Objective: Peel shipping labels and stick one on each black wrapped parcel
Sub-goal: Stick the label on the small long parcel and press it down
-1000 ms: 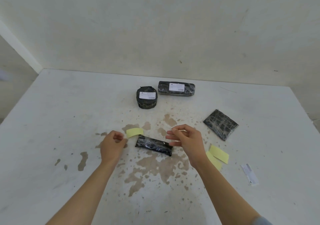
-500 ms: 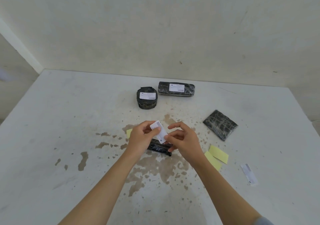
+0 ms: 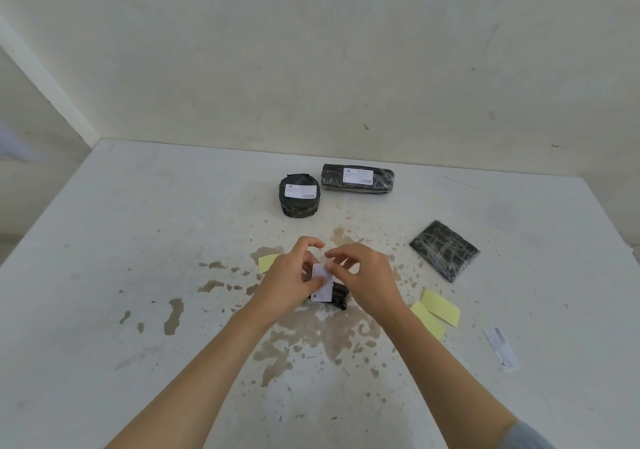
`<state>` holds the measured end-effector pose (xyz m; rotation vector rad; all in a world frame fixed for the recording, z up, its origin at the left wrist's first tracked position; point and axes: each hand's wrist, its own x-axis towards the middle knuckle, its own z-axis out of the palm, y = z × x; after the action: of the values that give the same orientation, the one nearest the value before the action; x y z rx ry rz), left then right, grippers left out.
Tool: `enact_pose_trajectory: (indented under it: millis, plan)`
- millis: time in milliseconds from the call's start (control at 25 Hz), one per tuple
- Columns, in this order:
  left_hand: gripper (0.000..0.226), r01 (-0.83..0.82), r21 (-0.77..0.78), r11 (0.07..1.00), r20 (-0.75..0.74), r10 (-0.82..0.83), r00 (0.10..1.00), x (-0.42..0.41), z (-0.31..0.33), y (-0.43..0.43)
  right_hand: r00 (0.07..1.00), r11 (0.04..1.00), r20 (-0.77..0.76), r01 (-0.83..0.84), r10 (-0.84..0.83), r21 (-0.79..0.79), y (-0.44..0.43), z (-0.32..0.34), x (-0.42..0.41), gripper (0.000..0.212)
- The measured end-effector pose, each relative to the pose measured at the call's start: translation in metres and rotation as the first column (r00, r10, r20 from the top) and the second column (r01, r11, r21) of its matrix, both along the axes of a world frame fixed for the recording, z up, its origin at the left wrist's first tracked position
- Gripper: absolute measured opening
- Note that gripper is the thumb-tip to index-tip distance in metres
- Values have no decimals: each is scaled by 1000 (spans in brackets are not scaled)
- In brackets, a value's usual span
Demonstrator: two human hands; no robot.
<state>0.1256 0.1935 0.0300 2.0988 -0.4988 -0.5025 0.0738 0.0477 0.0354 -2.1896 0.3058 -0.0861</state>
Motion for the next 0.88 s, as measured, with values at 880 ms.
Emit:
enact_pose_trajectory:
  millis: [880]
  plan:
    - [48, -85, 275, 958, 168, 39, 985, -10, -51, 13, 726, 358, -486, 673, -486, 648, -19, -40, -22, 14]
